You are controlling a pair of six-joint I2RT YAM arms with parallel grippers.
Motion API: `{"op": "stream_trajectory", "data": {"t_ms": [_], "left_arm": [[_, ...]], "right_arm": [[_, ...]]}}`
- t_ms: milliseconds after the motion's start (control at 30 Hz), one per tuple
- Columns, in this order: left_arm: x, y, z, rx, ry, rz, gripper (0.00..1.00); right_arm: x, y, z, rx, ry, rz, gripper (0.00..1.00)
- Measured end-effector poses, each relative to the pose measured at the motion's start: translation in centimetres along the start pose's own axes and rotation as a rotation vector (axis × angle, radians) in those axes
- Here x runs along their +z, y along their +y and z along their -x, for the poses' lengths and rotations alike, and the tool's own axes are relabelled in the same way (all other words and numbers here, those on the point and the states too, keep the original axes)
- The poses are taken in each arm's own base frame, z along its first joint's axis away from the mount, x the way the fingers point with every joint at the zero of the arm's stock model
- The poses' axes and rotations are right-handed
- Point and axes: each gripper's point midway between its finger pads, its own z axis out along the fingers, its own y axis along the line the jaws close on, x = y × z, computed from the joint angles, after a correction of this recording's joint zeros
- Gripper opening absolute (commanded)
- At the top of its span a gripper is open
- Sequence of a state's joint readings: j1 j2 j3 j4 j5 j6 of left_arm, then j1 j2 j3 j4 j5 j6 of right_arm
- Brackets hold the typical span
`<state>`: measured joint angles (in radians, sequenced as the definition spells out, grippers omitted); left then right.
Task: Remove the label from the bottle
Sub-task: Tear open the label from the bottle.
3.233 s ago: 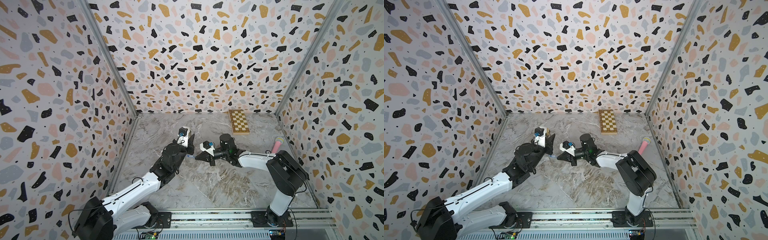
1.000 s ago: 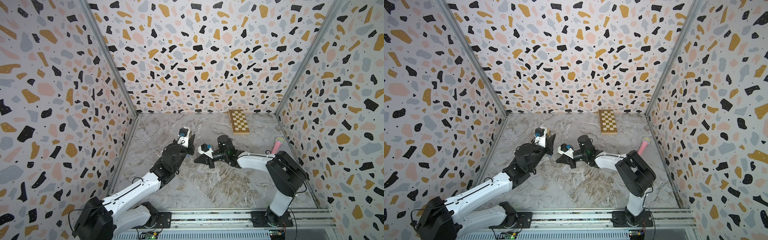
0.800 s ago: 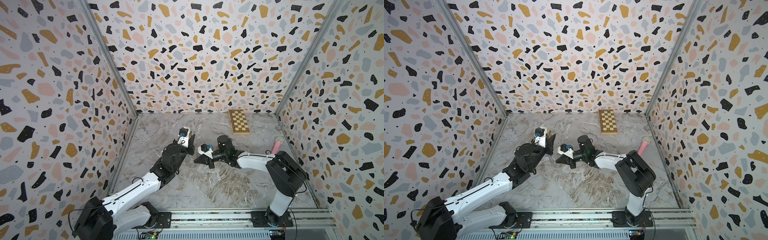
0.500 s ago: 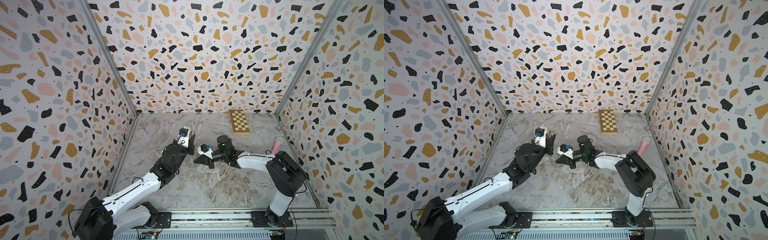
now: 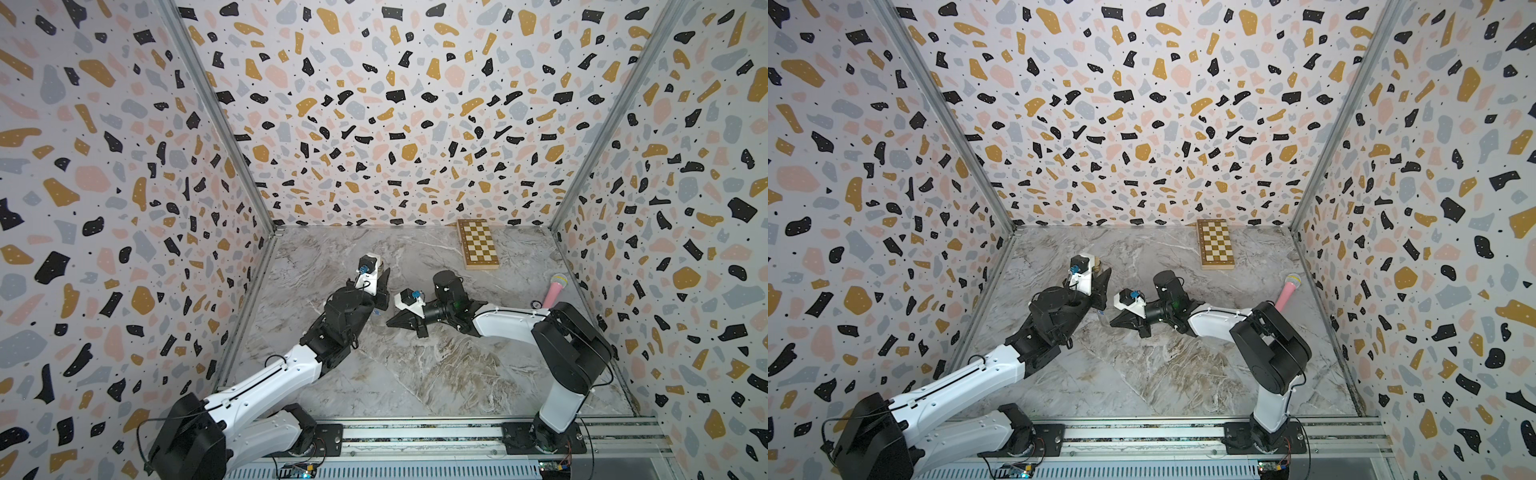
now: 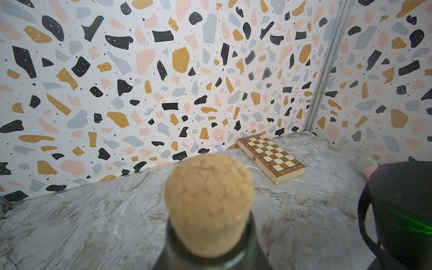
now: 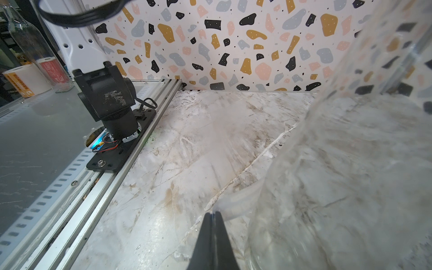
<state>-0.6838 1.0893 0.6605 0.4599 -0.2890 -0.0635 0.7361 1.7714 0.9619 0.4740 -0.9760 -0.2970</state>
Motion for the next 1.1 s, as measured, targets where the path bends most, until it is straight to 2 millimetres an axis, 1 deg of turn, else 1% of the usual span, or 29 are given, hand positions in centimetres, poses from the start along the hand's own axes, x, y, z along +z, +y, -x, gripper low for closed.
{"op": "stream_trajectory", "data": {"t_ms": [1100], "left_arm": [[0.00, -0.08, 0.01, 0.000, -0.003, -0.002, 0.00]], "right_arm": [[0.36, 0.53, -0.07, -0.001, 0.012, 0.021, 0.00]]}}
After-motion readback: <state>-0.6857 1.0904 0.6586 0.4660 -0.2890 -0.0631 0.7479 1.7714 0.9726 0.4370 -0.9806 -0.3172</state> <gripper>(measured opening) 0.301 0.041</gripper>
